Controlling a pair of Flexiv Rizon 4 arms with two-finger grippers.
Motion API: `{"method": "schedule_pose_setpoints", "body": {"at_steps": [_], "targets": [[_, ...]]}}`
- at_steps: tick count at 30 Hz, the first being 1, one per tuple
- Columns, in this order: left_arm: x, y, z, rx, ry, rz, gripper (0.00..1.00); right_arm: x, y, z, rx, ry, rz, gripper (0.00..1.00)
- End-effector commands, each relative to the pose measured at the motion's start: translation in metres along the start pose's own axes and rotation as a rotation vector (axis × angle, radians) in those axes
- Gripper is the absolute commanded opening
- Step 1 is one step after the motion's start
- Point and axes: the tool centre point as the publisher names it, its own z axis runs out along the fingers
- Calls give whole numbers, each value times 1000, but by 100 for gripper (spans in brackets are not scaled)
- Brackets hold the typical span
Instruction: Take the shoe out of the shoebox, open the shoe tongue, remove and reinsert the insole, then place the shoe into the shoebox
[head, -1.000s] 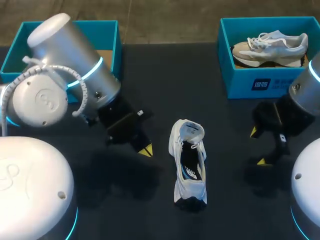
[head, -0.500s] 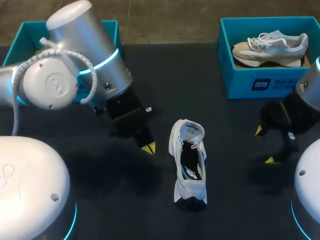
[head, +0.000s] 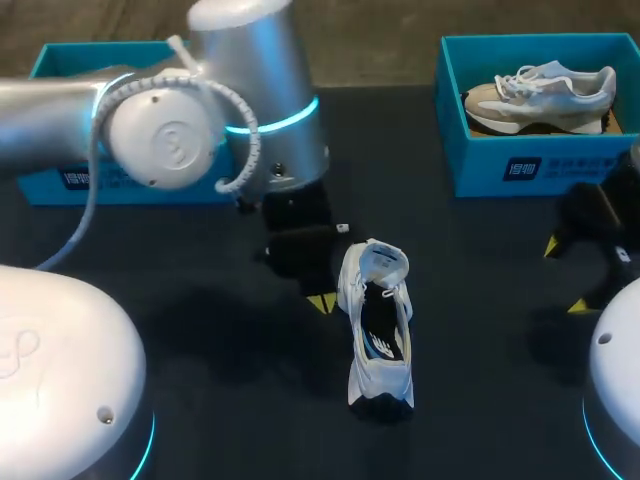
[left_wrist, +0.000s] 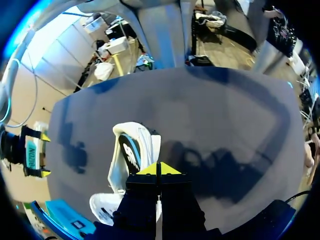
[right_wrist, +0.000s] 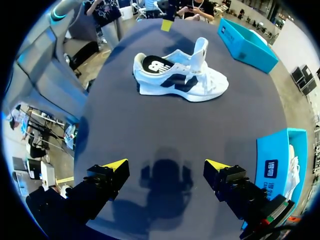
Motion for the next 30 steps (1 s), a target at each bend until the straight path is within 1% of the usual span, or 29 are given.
{"method": "schedule_pose_setpoints", "body": {"at_steps": [1, 4, 10, 14, 25, 30], "targets": [[-12, 0, 6, -4, 160, 12, 0, 4, -6, -3, -4, 4, -11, 100], [-17, 0, 9, -3, 178, 34, 0, 6, -10, -7, 3, 8, -13, 100], [-28, 1, 18, 1, 239, 93, 0, 6, -10, -7, 3, 8, -13, 100], [-36, 3, 30, 14, 289, 110, 0, 6, -10, -7, 3, 8, -13, 100], [-44, 11, 54, 50, 357, 143, 0, 6, -10, -7, 3, 8, -13, 100], [-45, 13, 61, 67, 372, 150, 0, 6, -10, -7, 3, 8, -13, 100]]}}
